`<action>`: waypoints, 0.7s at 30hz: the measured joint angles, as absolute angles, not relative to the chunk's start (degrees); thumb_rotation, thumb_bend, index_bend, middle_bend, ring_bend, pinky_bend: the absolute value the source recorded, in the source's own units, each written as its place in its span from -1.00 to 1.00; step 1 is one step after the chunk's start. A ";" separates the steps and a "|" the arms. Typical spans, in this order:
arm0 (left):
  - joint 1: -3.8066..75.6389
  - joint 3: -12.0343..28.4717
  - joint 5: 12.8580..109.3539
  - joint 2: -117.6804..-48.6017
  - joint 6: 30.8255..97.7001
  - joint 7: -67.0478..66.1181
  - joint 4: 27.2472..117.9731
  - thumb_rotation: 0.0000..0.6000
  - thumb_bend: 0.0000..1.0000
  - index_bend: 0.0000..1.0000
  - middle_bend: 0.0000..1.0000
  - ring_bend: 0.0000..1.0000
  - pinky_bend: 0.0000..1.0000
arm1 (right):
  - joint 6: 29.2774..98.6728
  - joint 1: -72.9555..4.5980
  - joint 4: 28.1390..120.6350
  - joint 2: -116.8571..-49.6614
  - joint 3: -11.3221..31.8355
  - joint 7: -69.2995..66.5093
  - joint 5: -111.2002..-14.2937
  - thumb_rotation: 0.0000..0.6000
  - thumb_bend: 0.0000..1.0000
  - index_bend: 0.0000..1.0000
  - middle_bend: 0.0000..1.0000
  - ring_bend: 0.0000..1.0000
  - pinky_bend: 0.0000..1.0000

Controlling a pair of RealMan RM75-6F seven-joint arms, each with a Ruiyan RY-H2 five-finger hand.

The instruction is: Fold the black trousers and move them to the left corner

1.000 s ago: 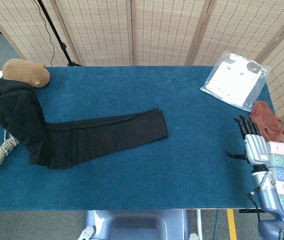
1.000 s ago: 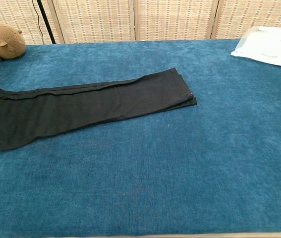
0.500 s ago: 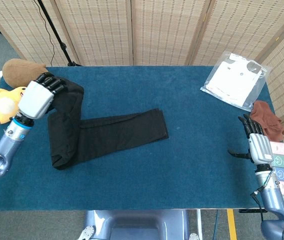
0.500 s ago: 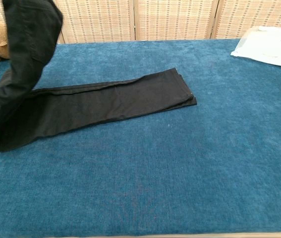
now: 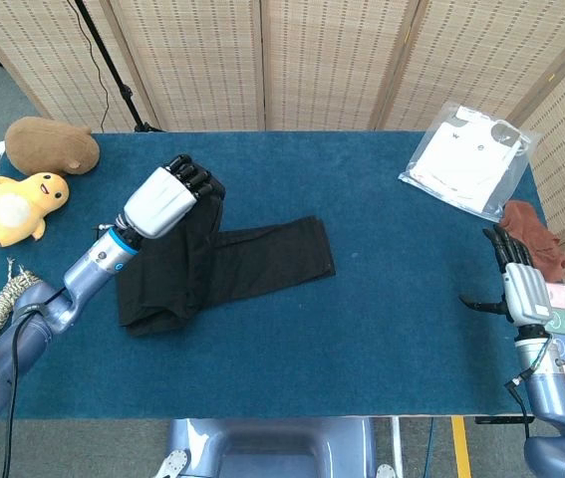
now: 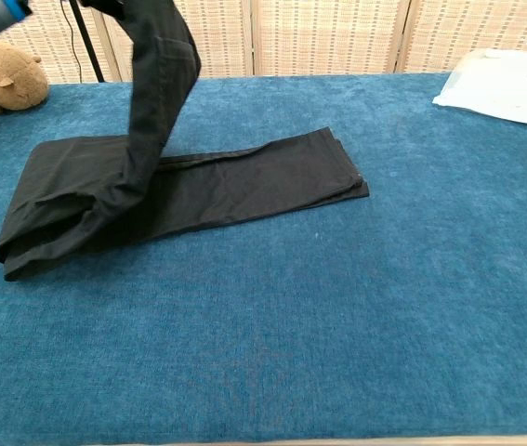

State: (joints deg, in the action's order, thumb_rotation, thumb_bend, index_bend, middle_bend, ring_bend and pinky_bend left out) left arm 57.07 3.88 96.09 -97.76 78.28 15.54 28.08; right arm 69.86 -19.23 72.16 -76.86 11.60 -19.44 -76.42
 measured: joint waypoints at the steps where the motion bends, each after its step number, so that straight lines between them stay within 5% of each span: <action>1: 57.69 3.83 96.15 -98.31 77.54 15.08 27.98 1.00 0.08 0.63 -0.08 -0.09 -0.32 | 69.74 -19.26 72.11 -76.86 11.58 -19.48 -76.42 1.00 -1.00 -1.00 -1.00 -1.00 -0.98; 21: 70.45 2.92 96.56 -111.74 66.43 9.11 18.14 1.00 0.08 0.63 -0.08 -0.08 -0.32 | 68.89 -19.48 71.97 -76.68 11.54 -20.61 -76.31 1.00 -1.00 -1.00 -1.00 -1.00 -0.98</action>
